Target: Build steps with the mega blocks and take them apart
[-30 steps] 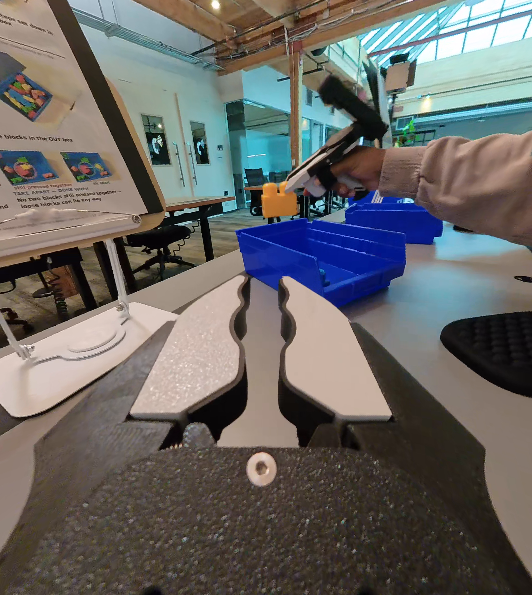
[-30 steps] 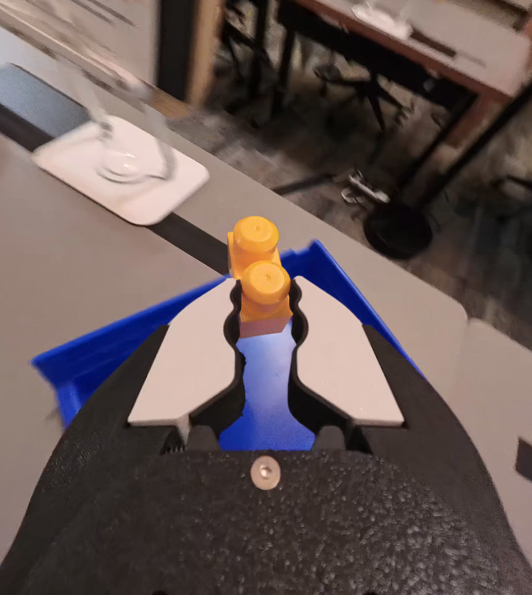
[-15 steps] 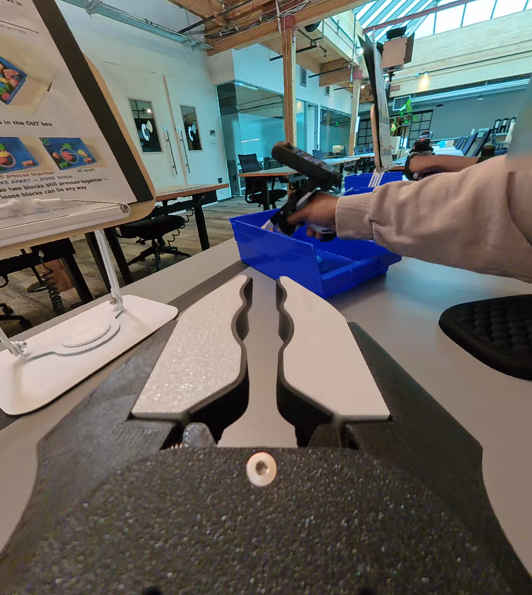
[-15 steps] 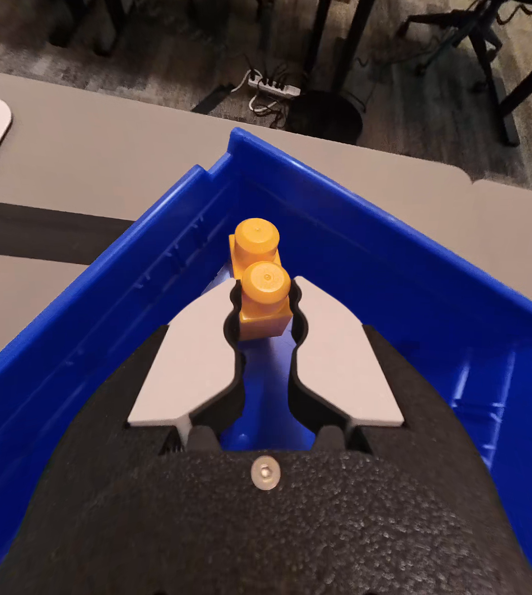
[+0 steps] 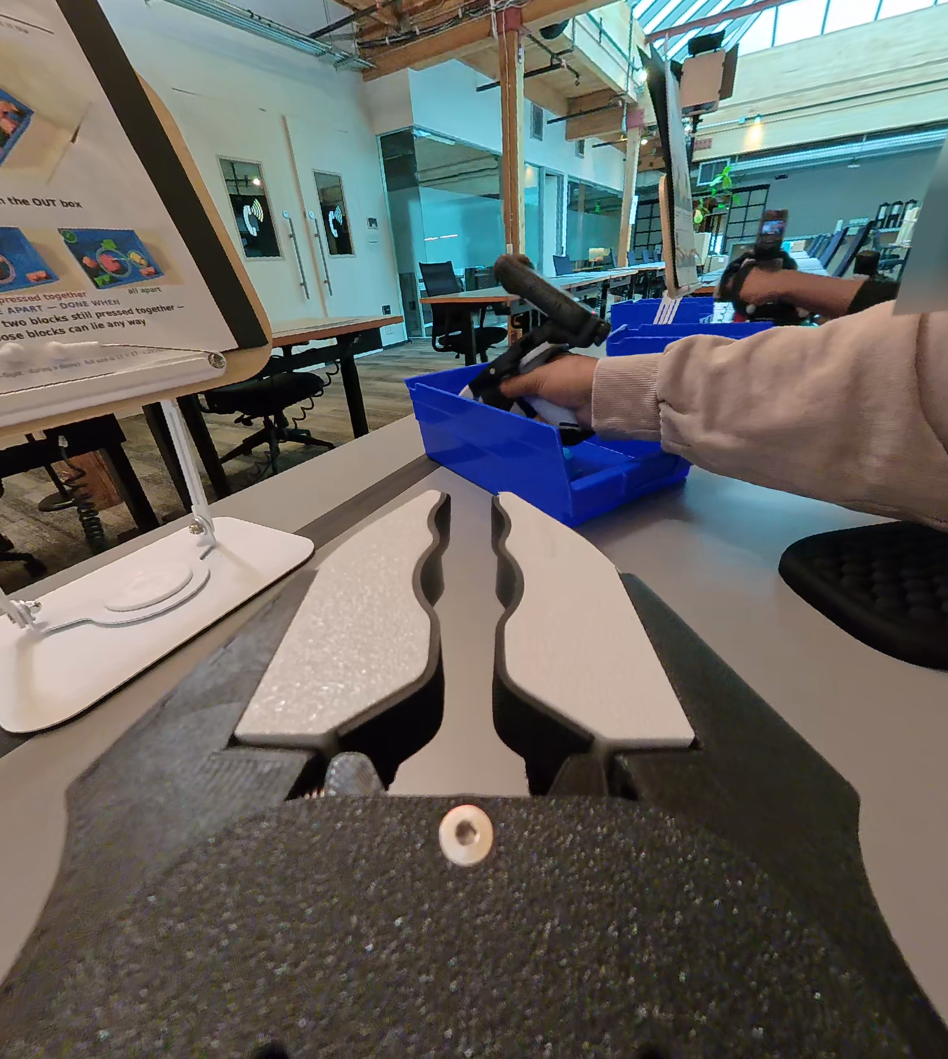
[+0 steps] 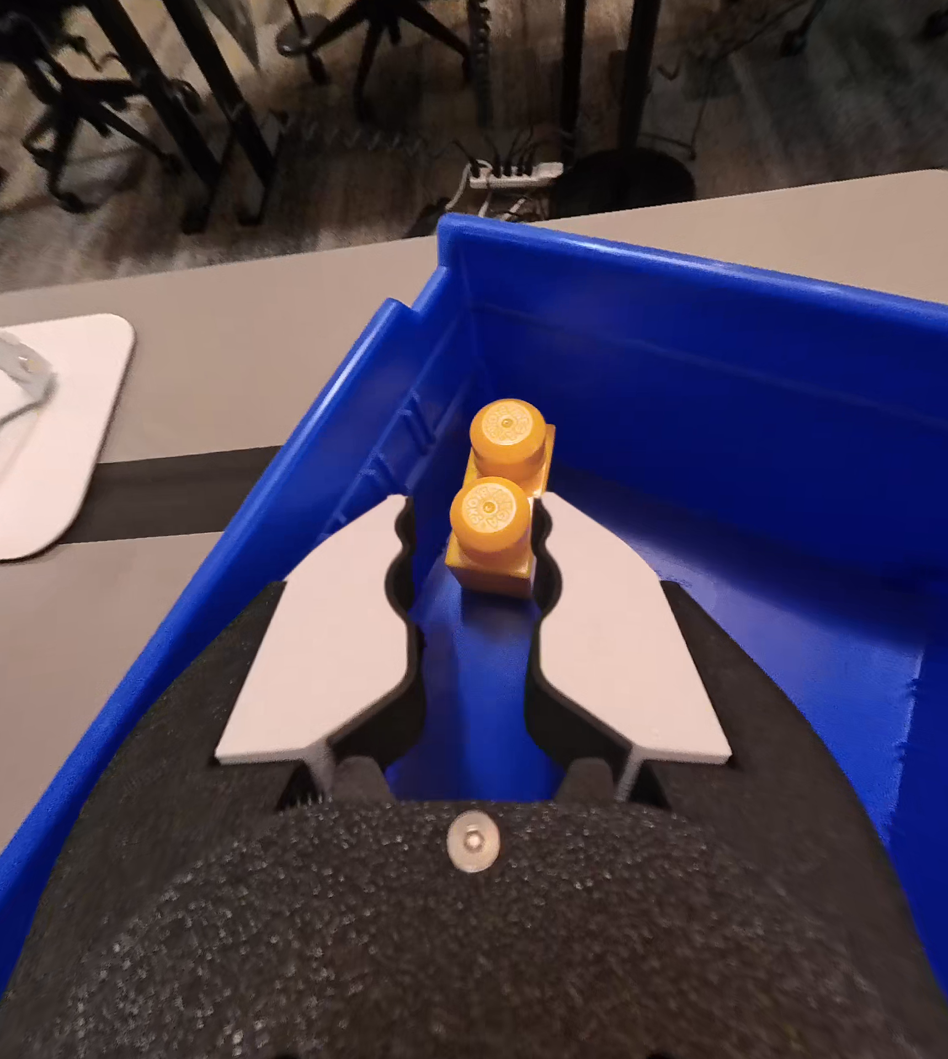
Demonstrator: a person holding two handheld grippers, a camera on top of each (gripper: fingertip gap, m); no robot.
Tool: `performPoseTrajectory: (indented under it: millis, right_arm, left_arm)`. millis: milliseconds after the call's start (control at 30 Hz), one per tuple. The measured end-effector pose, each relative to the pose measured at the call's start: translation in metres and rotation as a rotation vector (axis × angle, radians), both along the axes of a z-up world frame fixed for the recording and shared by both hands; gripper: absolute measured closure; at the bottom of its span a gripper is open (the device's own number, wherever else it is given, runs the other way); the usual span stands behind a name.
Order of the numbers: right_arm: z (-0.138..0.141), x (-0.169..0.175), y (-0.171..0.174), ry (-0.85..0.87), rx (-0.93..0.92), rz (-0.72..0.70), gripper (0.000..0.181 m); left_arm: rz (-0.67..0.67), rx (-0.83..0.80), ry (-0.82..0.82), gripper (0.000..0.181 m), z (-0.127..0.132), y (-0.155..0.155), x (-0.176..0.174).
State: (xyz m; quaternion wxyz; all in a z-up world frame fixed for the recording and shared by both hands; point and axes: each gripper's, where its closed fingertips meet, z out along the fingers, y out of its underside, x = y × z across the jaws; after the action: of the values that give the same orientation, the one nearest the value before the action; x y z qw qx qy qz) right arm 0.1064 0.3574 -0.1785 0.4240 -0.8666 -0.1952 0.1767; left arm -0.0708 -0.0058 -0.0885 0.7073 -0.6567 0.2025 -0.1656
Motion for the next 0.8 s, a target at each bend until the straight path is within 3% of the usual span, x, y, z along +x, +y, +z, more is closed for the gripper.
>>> performPoseTrajectory:
  millis: [167,333,800]
  right_arm:
    - [0.005,0.012,-0.004,0.021,0.003,0.044,0.142]
    - [-0.012,0.025,-0.007,-0.063,-0.007,0.073,0.159]
    - [-0.018,0.003,-0.010,-0.103,0.047,0.135,0.161]
  left_arm:
    - [-0.003,-0.007,0.001,0.168,-0.001,0.001,0.000]
    - [-0.004,-0.015,0.005,0.168,-0.004,0.002,0.001]
    - [-0.007,-0.027,0.027,0.168,-0.008,0.002,0.001]
